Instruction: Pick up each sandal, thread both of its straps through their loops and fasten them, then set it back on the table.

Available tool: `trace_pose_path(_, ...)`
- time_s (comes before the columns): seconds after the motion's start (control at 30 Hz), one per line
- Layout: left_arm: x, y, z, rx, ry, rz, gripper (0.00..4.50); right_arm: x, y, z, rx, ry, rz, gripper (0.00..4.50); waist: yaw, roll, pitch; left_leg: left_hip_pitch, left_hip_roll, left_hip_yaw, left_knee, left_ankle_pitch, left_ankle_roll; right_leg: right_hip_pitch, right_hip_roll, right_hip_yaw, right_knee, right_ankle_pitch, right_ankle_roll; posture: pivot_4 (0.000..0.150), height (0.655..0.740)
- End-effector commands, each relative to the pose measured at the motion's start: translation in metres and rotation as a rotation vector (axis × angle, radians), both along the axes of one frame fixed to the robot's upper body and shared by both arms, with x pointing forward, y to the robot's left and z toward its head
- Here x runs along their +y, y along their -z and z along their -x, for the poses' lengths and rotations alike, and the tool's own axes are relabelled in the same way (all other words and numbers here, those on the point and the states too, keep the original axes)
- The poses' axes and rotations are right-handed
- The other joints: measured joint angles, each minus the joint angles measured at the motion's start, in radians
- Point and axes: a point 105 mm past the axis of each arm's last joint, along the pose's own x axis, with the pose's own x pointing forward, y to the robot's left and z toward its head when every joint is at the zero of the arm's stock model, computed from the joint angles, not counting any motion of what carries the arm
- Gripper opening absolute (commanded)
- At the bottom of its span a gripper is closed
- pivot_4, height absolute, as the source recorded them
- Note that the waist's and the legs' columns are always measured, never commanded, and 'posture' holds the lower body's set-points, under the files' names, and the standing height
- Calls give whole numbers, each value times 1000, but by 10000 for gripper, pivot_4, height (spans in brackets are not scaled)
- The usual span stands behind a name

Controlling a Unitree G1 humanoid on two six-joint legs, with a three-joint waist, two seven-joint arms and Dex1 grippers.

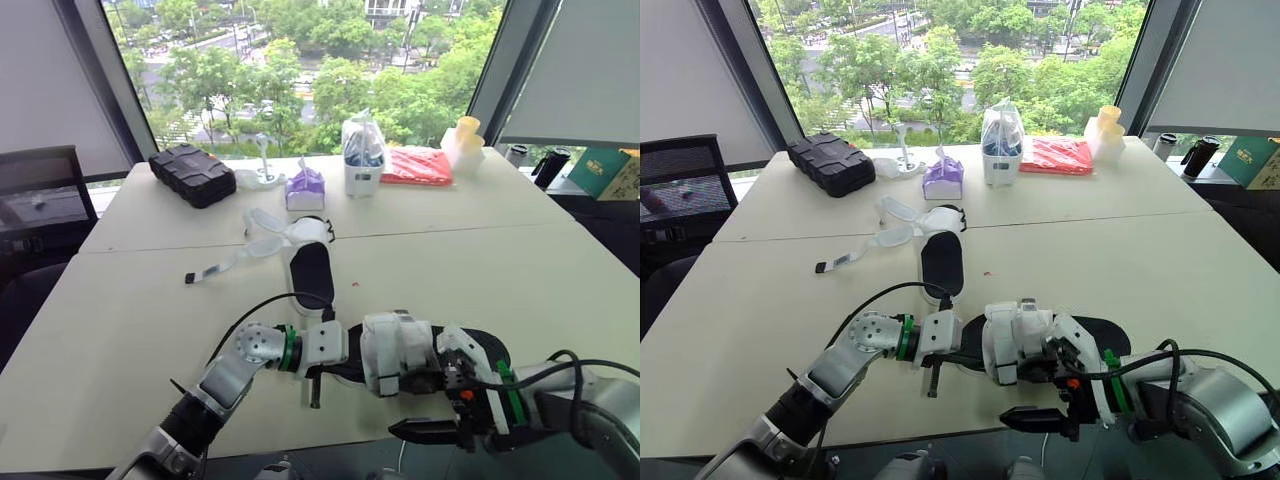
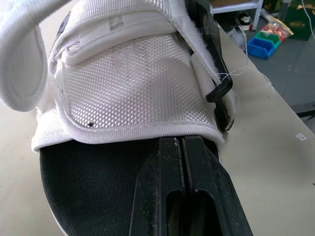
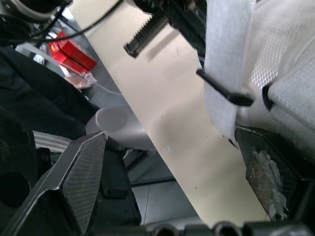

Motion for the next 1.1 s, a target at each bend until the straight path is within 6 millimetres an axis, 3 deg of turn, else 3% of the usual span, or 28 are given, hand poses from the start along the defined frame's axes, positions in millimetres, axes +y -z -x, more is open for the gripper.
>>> trace_pose_path(0.03, 6, 35, 10, 97, 0, -125, 0, 9, -8, -5, -41, -16, -23, 42389, 0, 0, 0, 0, 0, 0, 0, 0, 0, 0, 0, 0, 0, 0, 0, 1500, 7400)
trace_pose_path(0.1, 6, 35, 10, 94, 2, -124, 0, 11, -5, -6, -30, -18, -23, 36012, 0, 0, 0, 0, 0, 0, 0, 0, 0, 0, 0, 0, 0, 0, 0, 1500, 7400)
trace_pose_path(0.33, 6, 35, 9, 94, -2, -124, 0, 19, 1, -14, -4, -12, -30, 524, 1, 0, 0, -1, 0, 0, 0, 0, 0, -1, 0, 0, 0, 0, 0, 1500, 7400)
trace_pose_path(0.47, 7, 35, 9, 93, -3, -127, 0, 16, 12, -3, 49, -56, 25, 174, 0, 0, 0, 0, 0, 0, 0, 0, 1, 0, 0, 0, 0, 0, 0, 1500, 7400)
trace_pose_path(0.67, 7, 36, 10, 93, 0, -133, 0, -5, 43, 43, 266, -143, 120, 174, 1, 0, 0, -1, 0, 0, -1, 0, 1, 0, 0, -1, -1, -1, 1, 1500, 7400)
trace_pose_path(0.8, 9, 37, 11, 97, 1, -139, 0, -10, 49, 53, 351, -143, 130, 174, 3, 0, -1, 0, 0, 0, 0, 0, 1, 1, -1, -1, -1, -1, 1, 1500, 7400)
trace_pose_path(0.93, 9, 37, 12, 97, 5, -142, 0, -10, 47, 48, 311, -149, 129, 174, 4, 0, -1, 0, 0, -1, -1, -1, 1, 1, -1, -2, -1, -2, 2, 1500, 7400)
trace_pose_path(1.03, 9, 38, 12, 97, 8, -147, 0, -11, 33, 37, 217, -151, 117, 174, 4, 0, -1, -1, 0, -1, -1, -1, 2, 0, -1, -2, -1, -2, 3, 1500, 7400)
trace_pose_path(1.1, 9, 38, 12, 91, 13, -156, 0, -5, 2, 26, 143, -151, 44, 174, 3, 0, 0, -1, 0, -1, -1, -2, 2, 0, -1, -2, -1, -2, 3, 1500, 7400)
